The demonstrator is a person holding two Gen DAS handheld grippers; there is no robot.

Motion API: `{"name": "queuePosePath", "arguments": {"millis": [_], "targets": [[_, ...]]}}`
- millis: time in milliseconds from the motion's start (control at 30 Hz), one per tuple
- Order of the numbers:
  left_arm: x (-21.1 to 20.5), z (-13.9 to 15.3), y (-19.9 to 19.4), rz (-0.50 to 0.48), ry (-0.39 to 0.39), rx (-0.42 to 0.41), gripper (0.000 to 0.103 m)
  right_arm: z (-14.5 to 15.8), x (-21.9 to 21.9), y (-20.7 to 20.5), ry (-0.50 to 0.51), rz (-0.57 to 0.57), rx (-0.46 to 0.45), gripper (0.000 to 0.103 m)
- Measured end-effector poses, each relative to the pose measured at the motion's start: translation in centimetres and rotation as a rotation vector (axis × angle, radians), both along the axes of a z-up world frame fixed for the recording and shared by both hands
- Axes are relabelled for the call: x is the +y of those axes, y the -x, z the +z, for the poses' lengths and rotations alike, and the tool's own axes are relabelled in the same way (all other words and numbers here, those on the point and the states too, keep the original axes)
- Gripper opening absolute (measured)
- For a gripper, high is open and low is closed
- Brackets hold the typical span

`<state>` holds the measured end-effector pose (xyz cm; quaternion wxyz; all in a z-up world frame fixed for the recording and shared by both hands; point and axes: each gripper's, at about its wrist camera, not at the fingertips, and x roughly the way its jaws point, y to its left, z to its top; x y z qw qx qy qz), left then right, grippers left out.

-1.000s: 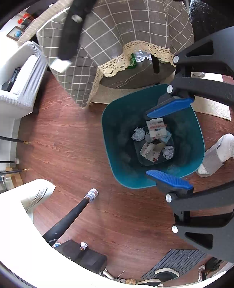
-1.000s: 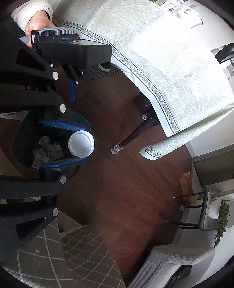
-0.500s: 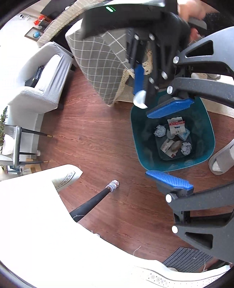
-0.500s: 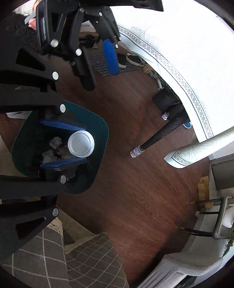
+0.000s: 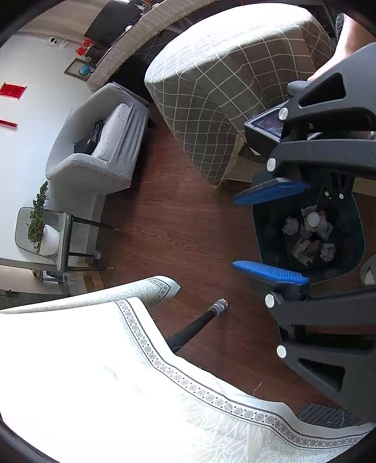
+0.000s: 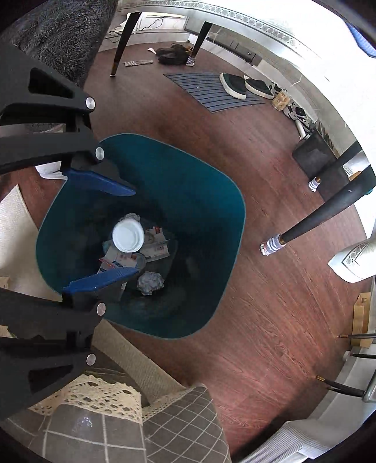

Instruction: Collect trash

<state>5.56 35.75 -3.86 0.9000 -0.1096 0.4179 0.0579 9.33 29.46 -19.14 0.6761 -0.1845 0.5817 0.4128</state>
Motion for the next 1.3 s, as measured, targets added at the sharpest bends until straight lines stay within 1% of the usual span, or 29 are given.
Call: {"name": "queuePosePath", "arguments": {"millis": [100,200,333,433,533,633,733,767,800,833,867,933,1033,1067,1100,1233,1300], "targets": [[-0.6,1.0,-0.3,0.006,0.007,-0.019,0.043,0.5,-0.8,0.3,-0.006,0.0,-0.016,0.052],[-1.4,2.4,-0.3,0.003,0.004,-0.048,0.043,1.6,-1.5,0.4,-0.039,0.001,-0.041,0.052],[-3.1,5.1,-0.1,0.001,-0.054,-0.112,0.043,3.9,-2.7,0.6,-0.076,-0.002,-0.089,0.052],[-4.1,7.0,0.3,0.002,-0.075,-0.157,0.043,6.3,-4.0,0.7,-0.113,-0.011,-0.139,0.052],[-5.5,8.7,0.8,-0.008,-0.092,-0.198,0.045,9.2,-5.7,1.3,-0.151,-0.025,-0.209,0.052],[-6.9,9.9,1.4,-0.017,-0.12,-0.228,0.051,12.5,-8.2,1.9,-0.191,-0.057,-0.288,0.052],[-8.6,10.7,1.9,-0.028,-0.14,-0.246,0.059,15.4,-12.0,2.3,-0.234,-0.125,-0.354,0.052],[-9.2,10.9,2.2,-0.034,-0.142,-0.255,0.063,16.3,-13.3,2.4,-0.24,-0.149,-0.381,0.052],[-10.0,11.0,2.7,-0.044,-0.143,-0.266,0.07,17.2,-14.8,2.6,-0.245,-0.179,-0.41,0.052],[-10.6,10.9,3.3,-0.05,-0.145,-0.272,0.073,18.0,-16.4,2.7,-0.251,-0.212,-0.435,0.052],[-11.2,10.6,3.8,-0.055,-0.146,-0.276,0.08,18.7,-18.0,2.7,-0.261,-0.248,-0.454,0.052],[-12.5,9.6,5.1,-0.073,-0.152,-0.275,0.082,19.8,-21.2,3.0,-0.286,-0.32,-0.477,0.052],[-14.3,8.1,6.5,-0.073,-0.181,-0.251,0.084,20.9,-25.7,3.6,-0.303,-0.418,-0.526,0.052],[-14.8,7.7,6.9,-0.071,-0.187,-0.244,0.085,21.2,-27.1,3.9,-0.307,-0.45,-0.54,0.052],[-15.3,7.5,7.5,-0.068,-0.192,-0.238,0.09,21.4,-28.5,4.3,-0.31,-0.477,-0.551,0.052],[-17.4,7.6,10.1,-0.06,-0.21,-0.263,0.094,22.2,-34.2,6.6,-0.309,-0.584,-0.597,0.054],[-18.5,7.8,11.6,-0.032,-0.252,-0.279,0.096,22.4,-36.4,7.6,-0.294,-0.627,-0.621,0.056]]}}
